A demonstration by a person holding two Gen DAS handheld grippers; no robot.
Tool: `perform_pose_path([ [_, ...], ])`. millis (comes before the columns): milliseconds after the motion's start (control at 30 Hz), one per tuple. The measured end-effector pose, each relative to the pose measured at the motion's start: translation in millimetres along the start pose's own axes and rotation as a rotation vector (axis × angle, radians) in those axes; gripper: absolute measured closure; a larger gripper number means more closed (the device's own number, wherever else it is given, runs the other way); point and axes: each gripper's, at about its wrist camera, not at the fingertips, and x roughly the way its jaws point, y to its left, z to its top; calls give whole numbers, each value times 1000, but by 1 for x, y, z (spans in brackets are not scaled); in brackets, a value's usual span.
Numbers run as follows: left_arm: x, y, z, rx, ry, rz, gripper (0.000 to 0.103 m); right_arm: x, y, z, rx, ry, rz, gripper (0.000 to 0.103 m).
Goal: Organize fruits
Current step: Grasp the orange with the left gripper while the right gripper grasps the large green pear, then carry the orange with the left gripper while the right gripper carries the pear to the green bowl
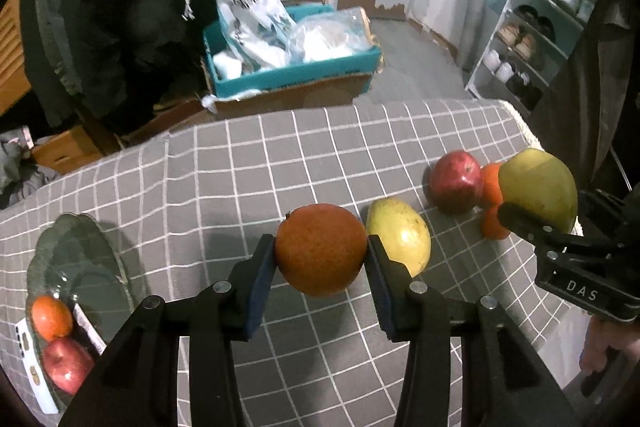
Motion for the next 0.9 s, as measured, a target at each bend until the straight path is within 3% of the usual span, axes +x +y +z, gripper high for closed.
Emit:
perform_pose_path([
  [900,-110,19,0,-20,-220,41,58,-110,17,17,-43,-253,22,32],
])
